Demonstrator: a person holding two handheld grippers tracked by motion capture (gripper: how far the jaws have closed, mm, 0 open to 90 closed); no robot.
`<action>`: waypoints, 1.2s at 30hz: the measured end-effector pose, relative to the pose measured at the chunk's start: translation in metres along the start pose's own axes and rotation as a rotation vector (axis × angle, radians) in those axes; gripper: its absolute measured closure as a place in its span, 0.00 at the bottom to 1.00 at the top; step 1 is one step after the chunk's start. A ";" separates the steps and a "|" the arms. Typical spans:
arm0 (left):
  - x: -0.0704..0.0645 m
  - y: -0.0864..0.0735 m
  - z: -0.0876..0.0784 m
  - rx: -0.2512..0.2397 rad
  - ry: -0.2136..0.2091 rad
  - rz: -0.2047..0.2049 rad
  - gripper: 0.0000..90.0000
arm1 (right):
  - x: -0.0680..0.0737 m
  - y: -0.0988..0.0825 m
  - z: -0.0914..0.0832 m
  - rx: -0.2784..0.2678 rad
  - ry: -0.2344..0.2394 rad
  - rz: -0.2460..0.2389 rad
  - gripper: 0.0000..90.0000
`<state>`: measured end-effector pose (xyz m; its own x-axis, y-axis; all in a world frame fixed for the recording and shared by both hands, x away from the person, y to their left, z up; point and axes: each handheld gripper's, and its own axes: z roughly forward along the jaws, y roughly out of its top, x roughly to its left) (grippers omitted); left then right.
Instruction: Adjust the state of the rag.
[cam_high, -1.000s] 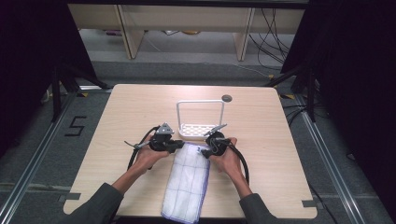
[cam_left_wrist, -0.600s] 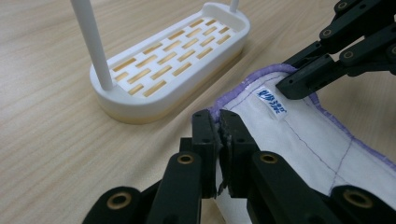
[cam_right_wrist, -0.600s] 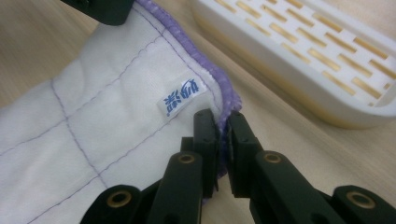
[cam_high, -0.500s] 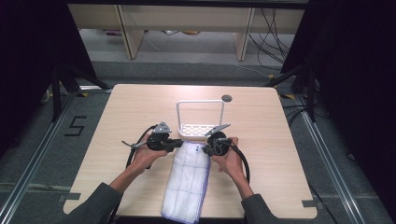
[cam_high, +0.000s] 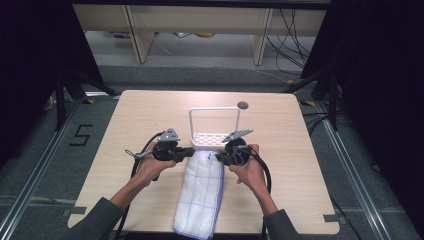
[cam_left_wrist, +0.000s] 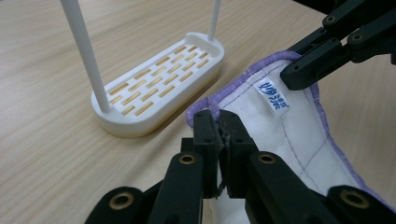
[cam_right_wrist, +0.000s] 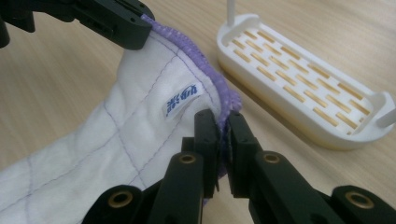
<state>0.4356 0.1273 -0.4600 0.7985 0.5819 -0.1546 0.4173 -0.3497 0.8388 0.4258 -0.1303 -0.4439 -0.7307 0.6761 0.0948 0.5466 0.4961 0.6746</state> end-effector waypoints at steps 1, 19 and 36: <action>0.000 0.000 0.000 0.000 0.000 0.000 0.95 | 0.000 0.000 0.000 0.000 0.000 0.000 0.95; -0.024 0.040 -0.060 -0.072 -0.056 0.011 0.95 | 0.028 0.026 -0.059 -0.102 0.021 -0.059 0.95; -0.034 0.091 -0.085 -0.151 -0.024 0.050 0.96 | 0.028 0.062 -0.103 -0.209 -0.006 -0.085 0.95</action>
<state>0.4095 0.1377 -0.3344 0.8274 0.5483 -0.1218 0.3085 -0.2623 0.9144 0.3971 -0.1371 -0.3241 -0.7676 0.6404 0.0271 0.3860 0.4282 0.8171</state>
